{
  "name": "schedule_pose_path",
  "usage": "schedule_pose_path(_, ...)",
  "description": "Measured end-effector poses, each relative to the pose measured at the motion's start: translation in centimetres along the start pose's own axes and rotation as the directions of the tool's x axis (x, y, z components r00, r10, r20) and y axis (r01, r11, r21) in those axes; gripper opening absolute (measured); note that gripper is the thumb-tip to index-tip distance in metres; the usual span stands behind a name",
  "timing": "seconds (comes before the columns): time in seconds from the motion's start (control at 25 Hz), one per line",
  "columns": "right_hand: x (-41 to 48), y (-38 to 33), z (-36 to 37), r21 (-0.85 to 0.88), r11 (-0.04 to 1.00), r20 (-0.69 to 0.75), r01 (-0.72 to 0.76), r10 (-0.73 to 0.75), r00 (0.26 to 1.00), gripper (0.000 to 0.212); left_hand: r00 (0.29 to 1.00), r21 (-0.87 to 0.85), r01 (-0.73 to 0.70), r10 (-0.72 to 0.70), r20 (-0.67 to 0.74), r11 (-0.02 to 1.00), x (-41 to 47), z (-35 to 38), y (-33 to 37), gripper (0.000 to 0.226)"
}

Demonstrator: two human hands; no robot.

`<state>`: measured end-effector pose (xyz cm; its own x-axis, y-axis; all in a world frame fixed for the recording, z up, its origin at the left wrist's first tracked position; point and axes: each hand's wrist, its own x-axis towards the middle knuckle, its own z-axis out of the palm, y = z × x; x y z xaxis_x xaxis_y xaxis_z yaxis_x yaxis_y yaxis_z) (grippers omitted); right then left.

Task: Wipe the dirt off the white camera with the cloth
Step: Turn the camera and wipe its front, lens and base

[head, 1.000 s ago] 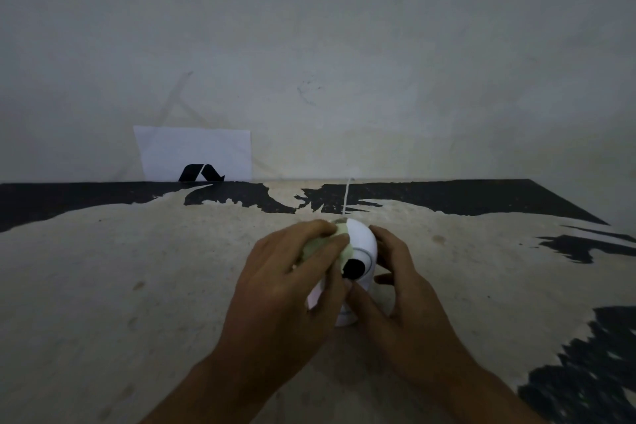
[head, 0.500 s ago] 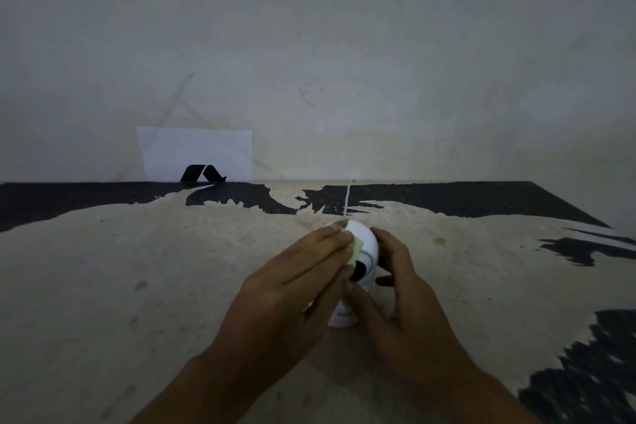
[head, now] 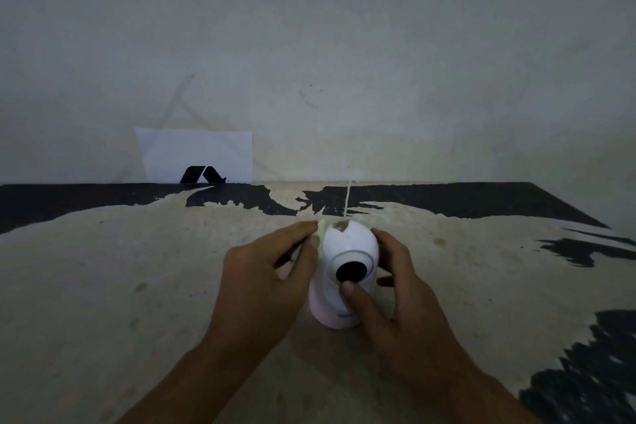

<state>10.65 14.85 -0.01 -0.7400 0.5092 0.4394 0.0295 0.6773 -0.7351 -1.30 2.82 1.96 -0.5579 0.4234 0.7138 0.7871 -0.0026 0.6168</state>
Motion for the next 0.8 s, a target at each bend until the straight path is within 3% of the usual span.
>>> schedule_pose_path(0.08, -0.1, -0.1, 0.0, 0.003, 1.000, -0.001, -0.001, 0.001, 1.000, 0.066, 1.000, 0.010, 0.003, -0.003, 0.002, 1.000, 0.2, -0.1, 0.1, 0.027)
schedule_pose_path(0.16, -0.2, 0.0, 0.1, 0.006, 1.000, 0.004, -0.009, 0.009, 1.000, 0.069, 0.985, 0.087, -0.166, 0.161, 0.056, 0.982, 0.2, -0.2, 0.5, 0.029)
schedule_pose_path(0.24, -0.2, 0.3, 0.3, -0.012, 0.999, 0.019, -0.039, 0.039, 0.999, 0.071, 0.916, 0.166, -0.385, 0.353, 0.189, 0.908, -0.1, -0.1, 0.7, 0.031)
schedule_pose_path(0.32, -0.3, 0.4, 0.3, -0.027, 0.997, 0.056, -0.067, 0.069, 0.996, 0.070, 0.830, 0.221, -0.530, 0.447, 0.335, 0.819, -0.5, 0.0, 0.4, 0.033)
schedule_pose_path(0.4, -0.4, 0.2, 0.2, -0.021, 0.999, 0.051, -0.039, 0.040, 0.998, 0.067, 0.822, 0.267, -0.534, 0.419, 0.385, 0.802, -0.7, 0.1, 0.0, 0.038)
schedule_pose_path(0.6, -0.1, -0.3, 0.2, -0.003, 1.000, -0.001, -0.024, 0.024, 1.000, 0.072, 0.956, 0.204, -0.281, 0.255, 0.144, 0.938, 0.1, -0.3, 0.7, 0.028)
schedule_pose_path(0.8, -0.1, 0.1, 0.3, -0.021, 0.999, 0.022, -0.045, 0.046, 0.999, 0.076, 0.892, 0.230, -0.414, 0.342, 0.296, 0.881, 0.0, 0.0, 0.4, 0.031)
